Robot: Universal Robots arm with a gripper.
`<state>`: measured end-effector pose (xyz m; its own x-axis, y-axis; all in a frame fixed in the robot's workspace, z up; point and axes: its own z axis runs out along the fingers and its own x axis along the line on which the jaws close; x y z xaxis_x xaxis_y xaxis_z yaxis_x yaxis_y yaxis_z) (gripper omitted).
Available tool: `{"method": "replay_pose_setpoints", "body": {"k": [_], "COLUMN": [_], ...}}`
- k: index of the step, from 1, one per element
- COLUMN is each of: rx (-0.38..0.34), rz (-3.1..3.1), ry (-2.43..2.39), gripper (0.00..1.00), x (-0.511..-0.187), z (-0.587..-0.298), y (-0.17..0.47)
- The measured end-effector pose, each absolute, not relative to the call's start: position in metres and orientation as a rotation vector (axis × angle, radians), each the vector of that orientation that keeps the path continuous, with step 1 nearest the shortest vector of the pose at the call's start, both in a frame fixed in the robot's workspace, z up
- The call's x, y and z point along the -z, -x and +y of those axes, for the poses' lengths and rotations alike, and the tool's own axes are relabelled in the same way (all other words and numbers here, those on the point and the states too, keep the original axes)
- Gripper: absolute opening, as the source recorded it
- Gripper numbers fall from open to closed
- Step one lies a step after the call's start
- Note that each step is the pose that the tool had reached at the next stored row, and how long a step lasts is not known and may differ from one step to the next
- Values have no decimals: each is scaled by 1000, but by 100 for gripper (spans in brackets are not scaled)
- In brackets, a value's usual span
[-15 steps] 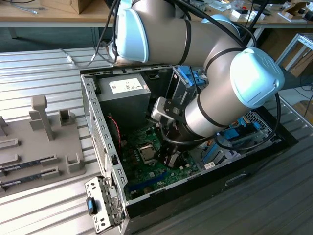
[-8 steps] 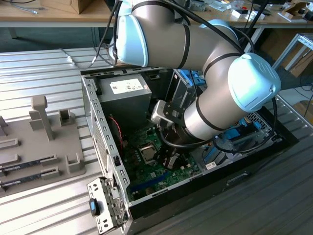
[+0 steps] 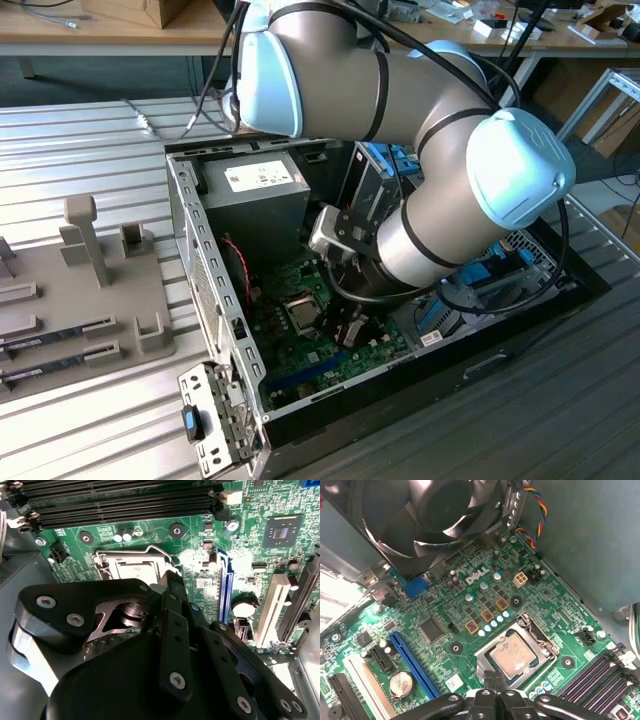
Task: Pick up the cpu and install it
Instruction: 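Install the first cpu locking lever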
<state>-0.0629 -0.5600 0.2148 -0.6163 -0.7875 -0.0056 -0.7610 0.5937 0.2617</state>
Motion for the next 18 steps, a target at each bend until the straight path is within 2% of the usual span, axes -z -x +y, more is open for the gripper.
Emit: {"method": "replay_pose_setpoints", "body": {"k": [18], "rx": [363], "rz": [-2703], "ry": [-1319], "gripper": [11], "x": [-206], "z": [-568], "y": [64]}}
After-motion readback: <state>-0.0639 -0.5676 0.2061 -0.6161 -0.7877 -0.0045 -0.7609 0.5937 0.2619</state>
